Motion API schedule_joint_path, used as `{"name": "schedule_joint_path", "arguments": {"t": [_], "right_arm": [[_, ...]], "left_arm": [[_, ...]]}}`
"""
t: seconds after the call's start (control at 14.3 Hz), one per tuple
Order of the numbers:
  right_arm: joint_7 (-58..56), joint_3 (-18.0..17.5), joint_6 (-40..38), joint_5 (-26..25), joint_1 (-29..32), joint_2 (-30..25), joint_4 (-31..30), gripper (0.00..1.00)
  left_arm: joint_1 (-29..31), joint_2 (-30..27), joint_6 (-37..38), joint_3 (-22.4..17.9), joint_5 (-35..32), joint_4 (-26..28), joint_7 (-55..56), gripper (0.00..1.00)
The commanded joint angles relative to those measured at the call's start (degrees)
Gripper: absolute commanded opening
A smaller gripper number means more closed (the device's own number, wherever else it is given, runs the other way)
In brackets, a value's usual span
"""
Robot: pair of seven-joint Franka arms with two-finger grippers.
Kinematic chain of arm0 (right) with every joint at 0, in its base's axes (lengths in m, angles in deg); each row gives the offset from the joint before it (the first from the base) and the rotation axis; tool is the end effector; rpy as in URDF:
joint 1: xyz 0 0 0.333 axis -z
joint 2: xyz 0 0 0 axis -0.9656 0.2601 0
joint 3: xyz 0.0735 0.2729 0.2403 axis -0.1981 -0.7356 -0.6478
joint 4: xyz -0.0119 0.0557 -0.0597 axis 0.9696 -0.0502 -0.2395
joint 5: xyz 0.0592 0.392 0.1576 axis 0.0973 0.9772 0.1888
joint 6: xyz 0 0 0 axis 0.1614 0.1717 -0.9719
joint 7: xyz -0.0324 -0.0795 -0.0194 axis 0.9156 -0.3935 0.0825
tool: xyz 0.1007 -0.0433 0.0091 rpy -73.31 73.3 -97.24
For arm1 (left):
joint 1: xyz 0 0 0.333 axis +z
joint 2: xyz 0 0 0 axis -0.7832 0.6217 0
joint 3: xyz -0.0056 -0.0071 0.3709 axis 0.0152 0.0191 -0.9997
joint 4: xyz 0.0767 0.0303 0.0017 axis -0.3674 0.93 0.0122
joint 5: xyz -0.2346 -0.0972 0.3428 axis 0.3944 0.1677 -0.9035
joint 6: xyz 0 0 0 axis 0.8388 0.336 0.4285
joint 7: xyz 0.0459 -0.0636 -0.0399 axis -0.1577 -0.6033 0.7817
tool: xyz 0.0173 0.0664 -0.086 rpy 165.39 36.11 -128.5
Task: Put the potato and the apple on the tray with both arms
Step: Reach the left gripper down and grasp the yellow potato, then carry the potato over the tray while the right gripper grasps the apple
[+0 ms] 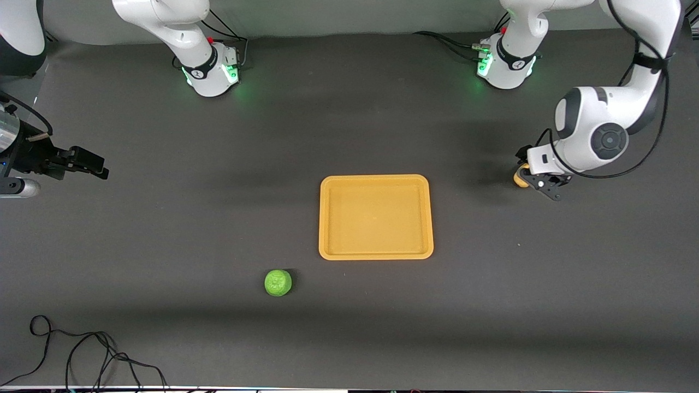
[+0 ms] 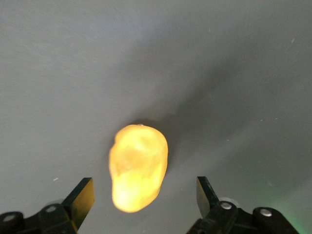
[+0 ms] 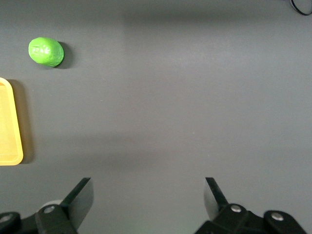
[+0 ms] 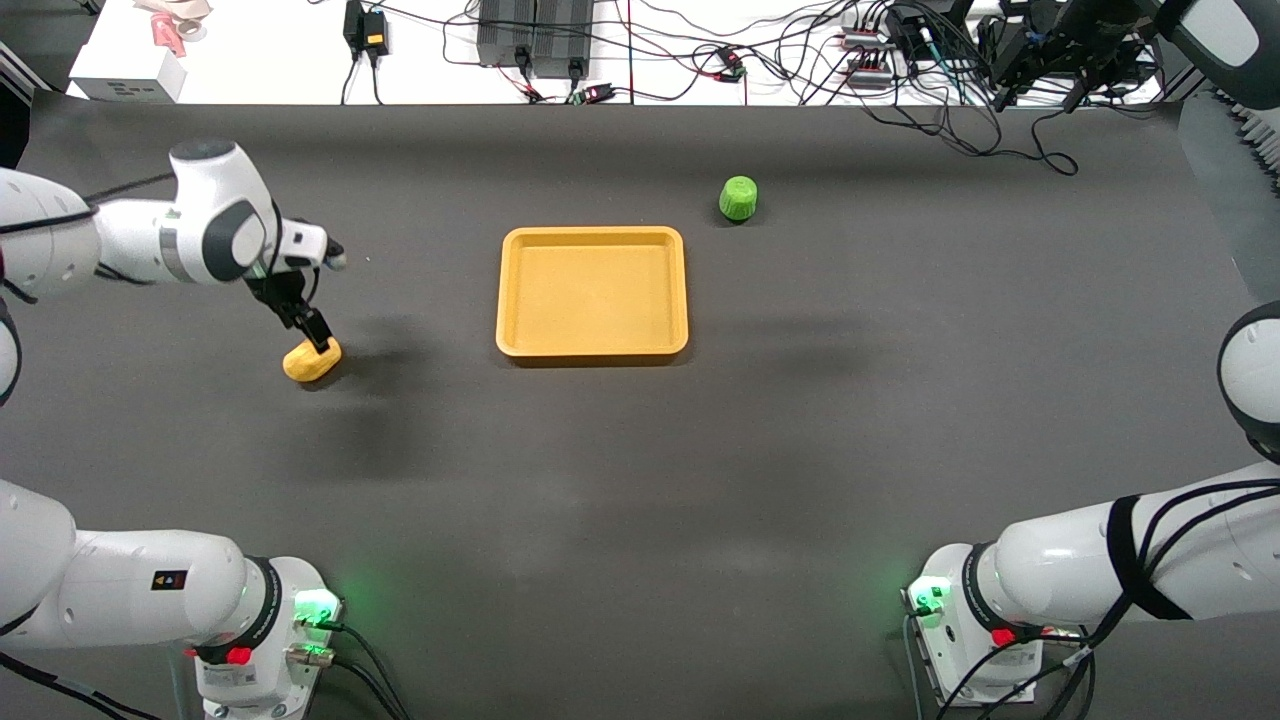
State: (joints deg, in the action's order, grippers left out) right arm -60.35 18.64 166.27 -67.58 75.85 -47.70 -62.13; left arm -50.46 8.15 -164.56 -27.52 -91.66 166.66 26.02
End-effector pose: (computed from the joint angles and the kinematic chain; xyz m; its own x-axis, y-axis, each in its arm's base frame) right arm 0.6025 -0.0128 0.6356 0.9986 -0.0361 -0.0379 -0.0361 -0.9993 -0.0001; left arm 0.4685 -0.0111 0.2459 0.7445 -0.6347 -0.2069 -0.6208 -0.7723 0.1348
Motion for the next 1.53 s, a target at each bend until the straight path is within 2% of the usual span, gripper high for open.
{"name": "schedule_joint_path", "arguments": {"t": [0.0,0.21,0.28,0.35,0.42,0.49,0.7,0.84,0.98,1.12,1.26,1.4,1.47], "right_arm": [[-1.18,-0.05,0.29,-0.58,-0.04,0.54,0.93,1.00],[-0.65,-0.49,0.99,-0.40,-0.65,2.37,1.54,1.00],[-0.21,-0.58,3.17,-0.32,-2.40,3.86,1.98,1.00],[-0.04,-0.58,5.11,-0.31,-4.85,5.97,4.16,1.00],[0.14,-0.49,5.73,-0.49,-8.10,9.99,8.01,1.00],[2.66,-0.49,5.74,-0.49,-9.96,13.42,12.05,1.00],[11.47,-0.49,5.74,-0.84,-14.97,23.28,23.66,1.00],[15.06,-0.49,5.92,-1.02,-18.39,28.03,28.60,1.00],[19.72,-0.41,6.00,-1.19,-21.56,32.42,32.82,1.00],[20.53,-0.32,7.05,-1.28,-22.89,34.37,33.28,1.00],[20.53,-0.32,8.99,-1.28,-22.81,37.08,32.84,1.00],[20.62,-0.23,13.62,-1.19,-22.89,40.69,31.71,1.00],[20.62,-0.05,18.44,-1.11,-22.72,41.31,28.82,1.00]], "left_arm": [[0.13,2.03,-4.67,-0.20,0.27,2.25,-2.65,0.94],[0.31,2.21,-4.86,-0.29,0.00,2.43,-4.49,0.85],[0.48,2.21,-4.77,-0.38,0.00,2.34,-4.50,0.78],[1.44,2.04,-4.51,-0.29,0.00,2.34,-4.50,0.53],[2.75,1.51,-3.64,-0.29,0.00,2.16,-4.50,0.23],[2.86,1.16,-2.06,-0.21,0.18,1.47,-4.24,0.13],[0.93,0.89,7.76,1.02,5.95,-5.89,3.54,0.13],[-4.50,3.08,11.74,2.78,14.39,-14.06,18.53,0.08],[-11.96,8.86,12.46,2.87,15.39,-23.46,36.46,0.09],[-17.94,14.40,12.46,2.87,15.39,-31.29,49.05,0.12],[-21.21,18.19,11.93,2.87,15.30,-36.66,56.47,0.12],[-23.50,20.92,11.05,2.87,15.39,-38.44,59.12,0.12],[-24.12,22.50,10.88,2.87,15.39,-39.31,60.18,0.12]]}}
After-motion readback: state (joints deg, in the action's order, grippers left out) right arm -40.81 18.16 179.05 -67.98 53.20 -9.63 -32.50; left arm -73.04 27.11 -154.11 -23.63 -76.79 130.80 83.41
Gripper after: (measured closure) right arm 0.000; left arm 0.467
